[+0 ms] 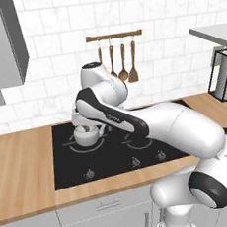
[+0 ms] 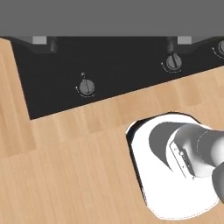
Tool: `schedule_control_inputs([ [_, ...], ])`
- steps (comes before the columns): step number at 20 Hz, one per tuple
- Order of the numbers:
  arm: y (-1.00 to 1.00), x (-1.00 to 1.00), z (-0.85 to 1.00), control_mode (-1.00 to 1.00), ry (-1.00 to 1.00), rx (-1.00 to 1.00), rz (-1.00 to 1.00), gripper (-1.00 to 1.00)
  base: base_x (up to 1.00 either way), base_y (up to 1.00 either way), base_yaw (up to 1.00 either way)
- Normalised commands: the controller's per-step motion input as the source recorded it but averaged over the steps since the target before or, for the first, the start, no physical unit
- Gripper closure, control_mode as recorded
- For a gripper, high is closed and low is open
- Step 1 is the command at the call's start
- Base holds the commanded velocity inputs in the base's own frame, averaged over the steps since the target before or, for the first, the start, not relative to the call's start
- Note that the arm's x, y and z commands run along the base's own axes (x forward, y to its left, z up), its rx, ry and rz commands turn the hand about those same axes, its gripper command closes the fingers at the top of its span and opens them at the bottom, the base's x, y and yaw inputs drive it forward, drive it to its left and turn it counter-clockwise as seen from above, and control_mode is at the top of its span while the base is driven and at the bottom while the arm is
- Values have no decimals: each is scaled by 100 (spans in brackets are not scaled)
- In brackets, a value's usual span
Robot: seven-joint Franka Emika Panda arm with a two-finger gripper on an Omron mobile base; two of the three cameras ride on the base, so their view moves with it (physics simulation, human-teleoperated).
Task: Pick the kettle from the counter and place it on a stove burner. Then turn the burner on.
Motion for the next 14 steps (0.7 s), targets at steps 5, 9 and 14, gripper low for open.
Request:
schedule_control_inputs([
  [5, 0, 0, -12, -100, 0, 0, 6, -100, 0, 0, 0],
  [9, 0, 0, -27, -100, 0, 0, 6, -100, 0, 0, 0],
  [14, 13, 0, -13, -100, 0, 0, 8, -100, 0, 0, 0],
])
